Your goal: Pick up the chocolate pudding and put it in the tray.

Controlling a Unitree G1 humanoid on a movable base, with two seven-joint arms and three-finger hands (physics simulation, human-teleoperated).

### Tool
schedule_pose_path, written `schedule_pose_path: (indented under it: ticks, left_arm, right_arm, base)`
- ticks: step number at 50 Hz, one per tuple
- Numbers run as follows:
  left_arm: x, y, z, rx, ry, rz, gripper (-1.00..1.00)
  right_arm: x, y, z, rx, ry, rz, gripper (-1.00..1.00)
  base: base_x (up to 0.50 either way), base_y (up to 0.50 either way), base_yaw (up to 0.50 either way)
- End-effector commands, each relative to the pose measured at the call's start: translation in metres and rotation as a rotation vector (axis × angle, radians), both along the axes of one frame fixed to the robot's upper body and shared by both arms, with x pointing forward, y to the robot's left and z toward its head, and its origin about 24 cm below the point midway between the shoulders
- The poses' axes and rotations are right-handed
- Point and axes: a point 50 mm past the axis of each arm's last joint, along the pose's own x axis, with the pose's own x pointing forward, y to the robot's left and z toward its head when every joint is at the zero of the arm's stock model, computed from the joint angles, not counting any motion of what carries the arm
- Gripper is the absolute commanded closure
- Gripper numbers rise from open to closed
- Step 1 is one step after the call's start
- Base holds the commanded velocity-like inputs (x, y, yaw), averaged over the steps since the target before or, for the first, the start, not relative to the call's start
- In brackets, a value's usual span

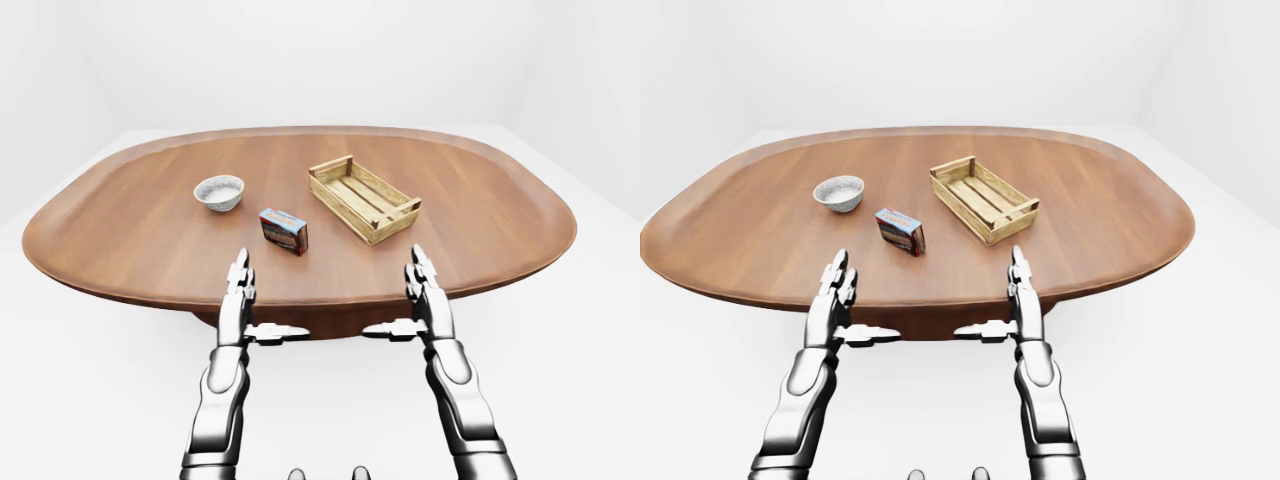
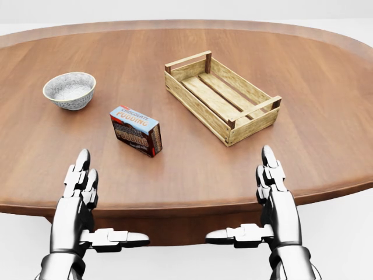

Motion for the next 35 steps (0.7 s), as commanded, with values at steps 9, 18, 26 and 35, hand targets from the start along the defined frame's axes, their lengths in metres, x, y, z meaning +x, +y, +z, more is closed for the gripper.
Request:
schedule_pose_path:
  ticks: [9,18,26,35]
  left_arm:
    - [-0.001,0.007,0.001,-0.009,-0.008,-0.003,-1.0]
    - [-0.001,0.008,0.0,-0.011,0.004,-0.005,-1.0]
    - [-0.001,0.008,-0.002,-0.01,0.012,-0.006,-1.0]
    - [-0.001,0.007,-0.002,-0.009,0.017,-0.007,-1.0]
  right_arm:
    - [0.001,-0.005,-0.008,0.003,0.02,0.013,-1.0]
    - [-0.007,-0.006,0.025,-0.068,-0.12,-0.01,-1.0]
    - [-0.028,-0.005,0.067,-0.123,-0.307,-0.048,-1.0]
    - [-0.032,-0.003,0.074,-0.143,-0.35,-0.048,-1.0]
  base:
    - [0.0,0.0,0.0]
    - [0.0,0.0,0.0]
    - [0.0,0.0,0.0]
    - [0.0,0.0,0.0]
